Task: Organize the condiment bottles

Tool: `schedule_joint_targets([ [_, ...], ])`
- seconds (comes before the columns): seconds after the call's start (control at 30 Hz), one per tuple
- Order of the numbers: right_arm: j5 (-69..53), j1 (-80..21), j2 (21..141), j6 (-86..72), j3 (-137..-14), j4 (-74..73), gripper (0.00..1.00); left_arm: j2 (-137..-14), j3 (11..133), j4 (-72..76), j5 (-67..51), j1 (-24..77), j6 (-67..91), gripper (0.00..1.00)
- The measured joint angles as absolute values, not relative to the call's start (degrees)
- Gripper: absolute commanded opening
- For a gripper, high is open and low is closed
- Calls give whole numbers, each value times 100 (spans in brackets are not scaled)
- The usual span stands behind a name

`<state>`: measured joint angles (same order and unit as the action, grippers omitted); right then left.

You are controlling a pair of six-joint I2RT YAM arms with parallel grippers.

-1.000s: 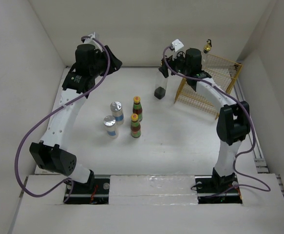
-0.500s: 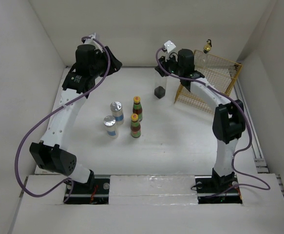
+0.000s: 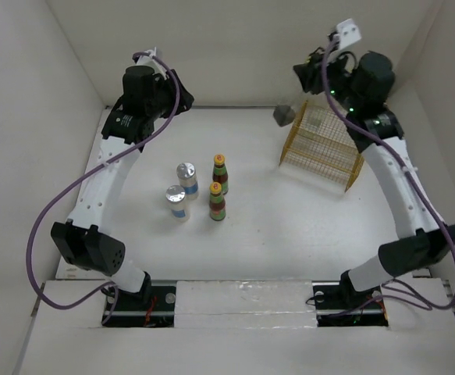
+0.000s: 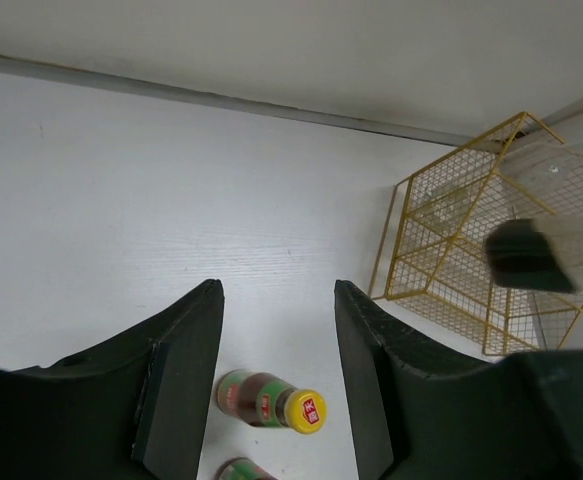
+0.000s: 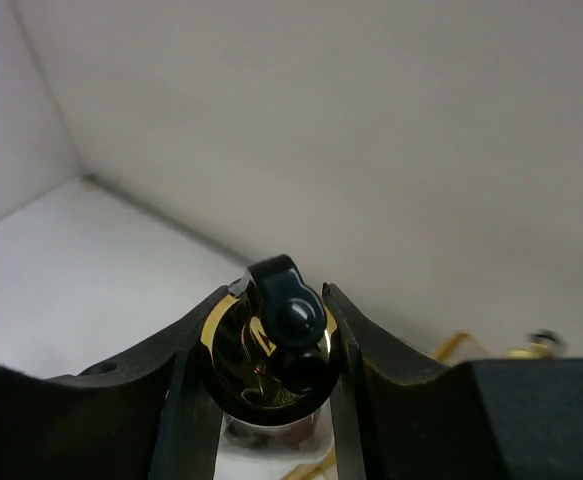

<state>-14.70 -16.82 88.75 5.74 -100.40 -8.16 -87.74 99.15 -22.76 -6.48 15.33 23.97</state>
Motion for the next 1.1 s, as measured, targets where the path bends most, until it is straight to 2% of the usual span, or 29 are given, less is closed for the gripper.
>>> schedule_joint_targets([
  [0.2, -810, -832, 8403, 438, -10801, -1406, 2, -8892, 9946, -2287, -672, 1533, 2318, 44],
  [0.57, -167, 434, 9214, 250, -11463, -2357, 0, -9251, 10066, -2255, -1098, 1533, 2296, 44],
  [1.1, -148, 1052, 10495, -222, -12770, -2416, 0, -9251, 10062, -2198, -1382, 1533, 2333, 44],
])
